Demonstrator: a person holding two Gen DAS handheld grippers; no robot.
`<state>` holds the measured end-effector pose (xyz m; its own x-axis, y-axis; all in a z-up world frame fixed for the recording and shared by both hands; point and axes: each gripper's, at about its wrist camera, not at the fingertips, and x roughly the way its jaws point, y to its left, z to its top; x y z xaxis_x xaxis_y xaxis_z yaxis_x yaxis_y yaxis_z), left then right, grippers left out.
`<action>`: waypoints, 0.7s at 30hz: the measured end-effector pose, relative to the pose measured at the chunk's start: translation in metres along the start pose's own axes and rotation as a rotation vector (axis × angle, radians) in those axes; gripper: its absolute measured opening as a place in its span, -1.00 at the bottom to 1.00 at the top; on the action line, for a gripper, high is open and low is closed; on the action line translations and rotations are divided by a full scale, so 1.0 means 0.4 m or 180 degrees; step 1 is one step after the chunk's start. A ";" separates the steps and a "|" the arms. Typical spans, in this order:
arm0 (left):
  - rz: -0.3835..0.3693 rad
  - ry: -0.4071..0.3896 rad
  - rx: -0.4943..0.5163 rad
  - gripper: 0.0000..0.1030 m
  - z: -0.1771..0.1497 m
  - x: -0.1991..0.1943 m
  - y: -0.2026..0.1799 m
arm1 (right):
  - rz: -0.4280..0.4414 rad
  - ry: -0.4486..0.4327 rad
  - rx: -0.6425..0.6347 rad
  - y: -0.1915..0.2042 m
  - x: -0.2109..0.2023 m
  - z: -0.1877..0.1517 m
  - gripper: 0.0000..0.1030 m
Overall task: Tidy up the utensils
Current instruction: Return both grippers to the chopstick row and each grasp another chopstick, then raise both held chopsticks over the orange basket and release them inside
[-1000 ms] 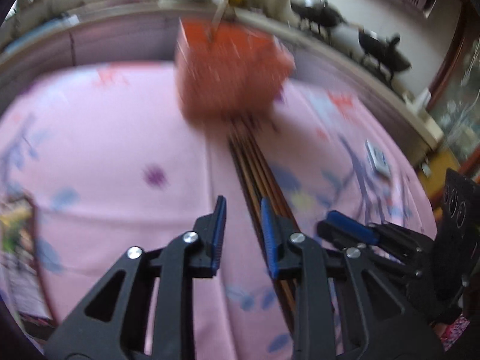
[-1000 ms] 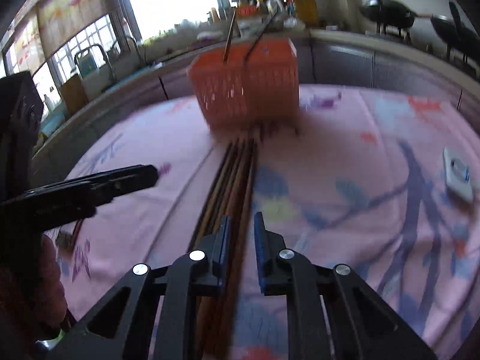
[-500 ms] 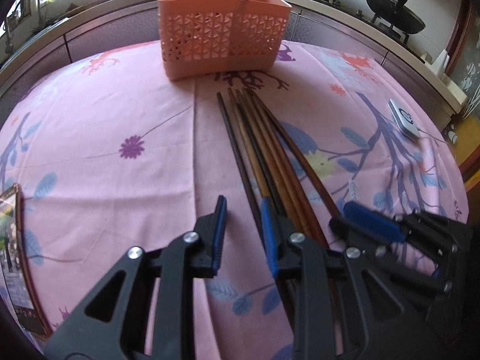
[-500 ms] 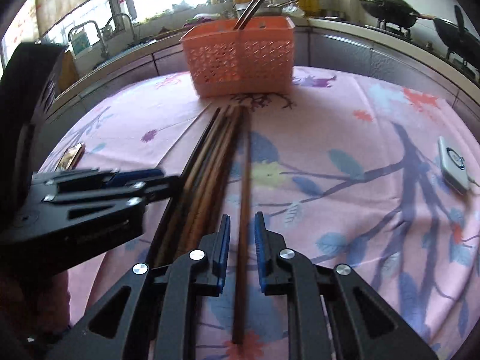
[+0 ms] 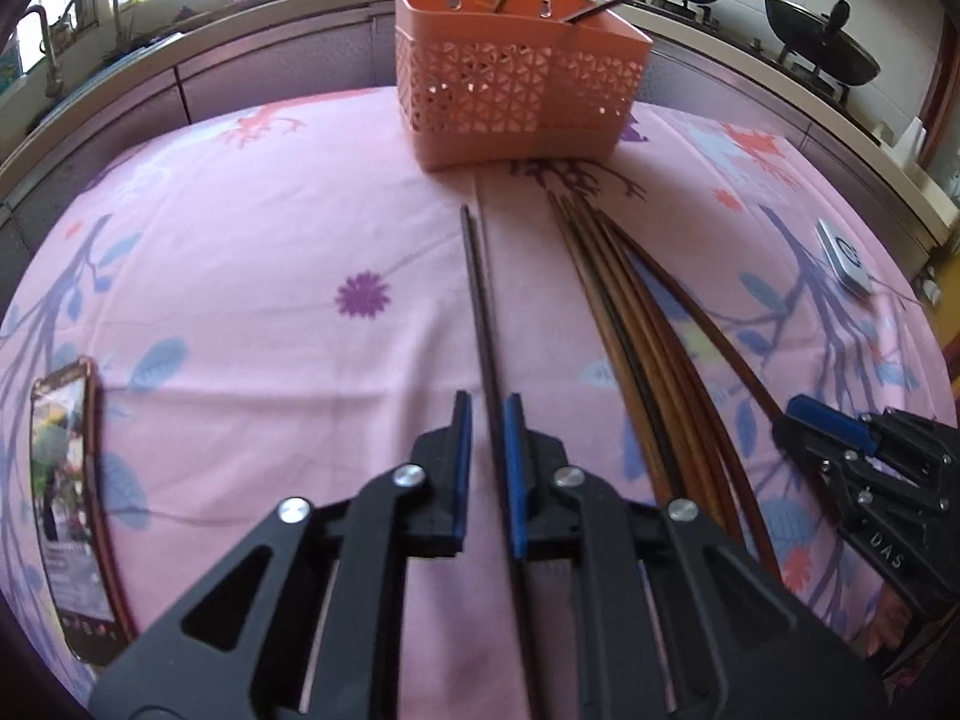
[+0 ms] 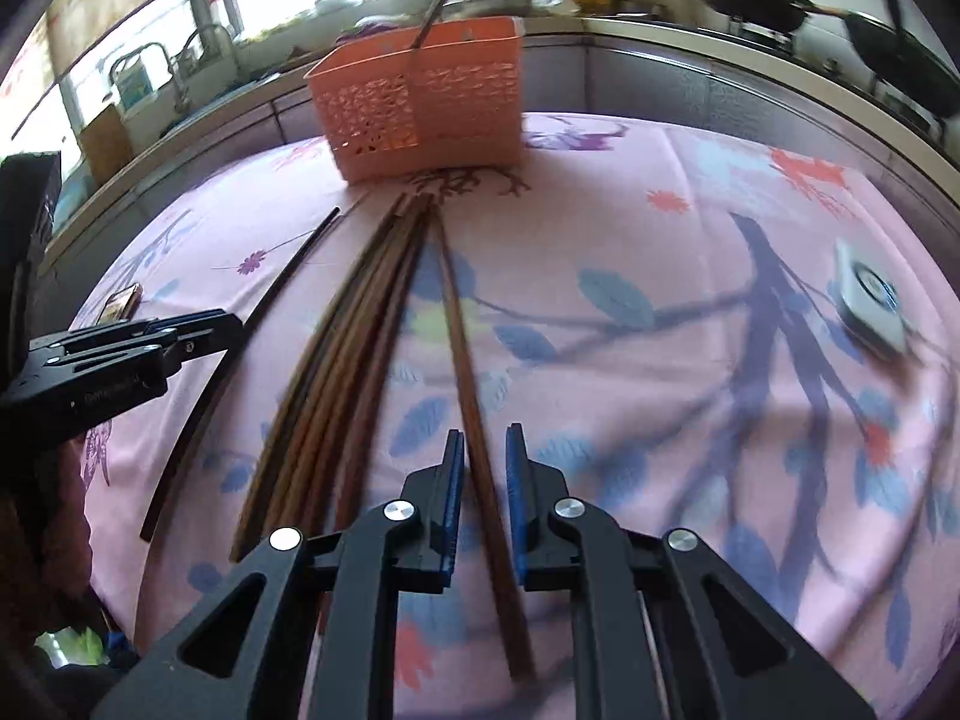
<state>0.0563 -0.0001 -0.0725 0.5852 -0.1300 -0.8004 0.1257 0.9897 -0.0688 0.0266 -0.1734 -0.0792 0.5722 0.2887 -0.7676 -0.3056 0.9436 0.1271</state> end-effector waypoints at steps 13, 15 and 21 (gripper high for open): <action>0.0126 0.0008 0.0175 -0.91 0.166 0.123 0.002 | 0.0346 0.0291 -0.0188 0.025 0.188 0.268 -1.00; 0.0075 -0.0033 0.0144 -0.91 0.170 0.110 0.006 | 0.0437 0.0307 -0.0077 0.007 0.181 0.276 -1.00; -0.0211 -0.0991 -0.0047 -0.91 0.170 -0.138 0.046 | 0.0702 -0.0738 0.0187 -0.043 -0.066 0.261 -1.00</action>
<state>0.0808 0.0212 0.0110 0.7936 -0.2041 -0.5732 0.1613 0.9789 -0.1253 0.0963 -0.1802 0.0045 0.6572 0.5101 -0.5549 -0.4009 0.8600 0.3157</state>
